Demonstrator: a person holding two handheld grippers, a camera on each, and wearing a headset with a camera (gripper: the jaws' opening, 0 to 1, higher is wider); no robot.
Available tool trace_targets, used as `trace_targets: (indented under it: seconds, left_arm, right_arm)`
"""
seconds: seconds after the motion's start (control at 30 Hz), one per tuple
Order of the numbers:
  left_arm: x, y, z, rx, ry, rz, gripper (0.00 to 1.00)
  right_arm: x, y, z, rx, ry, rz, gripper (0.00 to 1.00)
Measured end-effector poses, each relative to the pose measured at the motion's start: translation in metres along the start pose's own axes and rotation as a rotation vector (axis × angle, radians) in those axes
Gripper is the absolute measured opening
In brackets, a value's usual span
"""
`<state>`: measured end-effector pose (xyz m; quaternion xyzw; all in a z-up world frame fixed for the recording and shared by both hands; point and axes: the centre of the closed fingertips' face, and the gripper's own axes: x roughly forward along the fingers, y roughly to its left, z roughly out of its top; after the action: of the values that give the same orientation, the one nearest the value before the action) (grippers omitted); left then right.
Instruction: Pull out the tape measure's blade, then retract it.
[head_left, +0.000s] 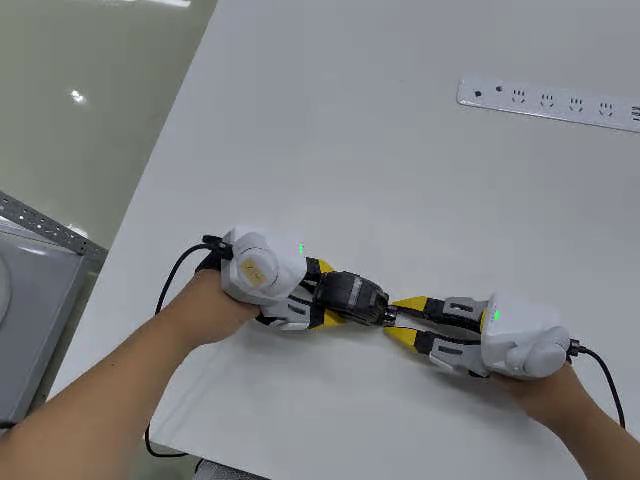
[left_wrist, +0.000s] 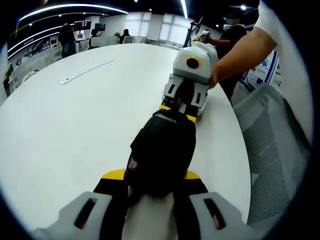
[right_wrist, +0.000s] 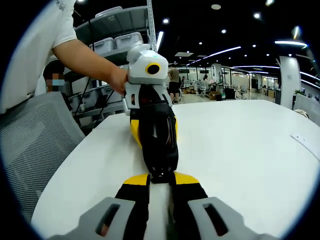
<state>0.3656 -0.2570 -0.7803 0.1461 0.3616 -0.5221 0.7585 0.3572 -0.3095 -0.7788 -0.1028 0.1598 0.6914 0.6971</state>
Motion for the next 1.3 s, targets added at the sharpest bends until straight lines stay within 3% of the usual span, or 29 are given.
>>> trace_targets:
  seconds: [0.3, 1.3]
  left_arm:
    - [0.0004, 0.0003, 0.0004, 0.000, 0.001, 0.002, 0.32]
    - [0.0008, 0.0001, 0.0011, 0.002, 0.001, 0.008, 0.31]
  right_arm:
    - [0.0005, -0.0005, -0.0002, -0.048, -0.001, -0.021, 0.17]
    - [0.0009, -0.0043, -0.0014, -0.039, -0.005, -0.025, 0.12]
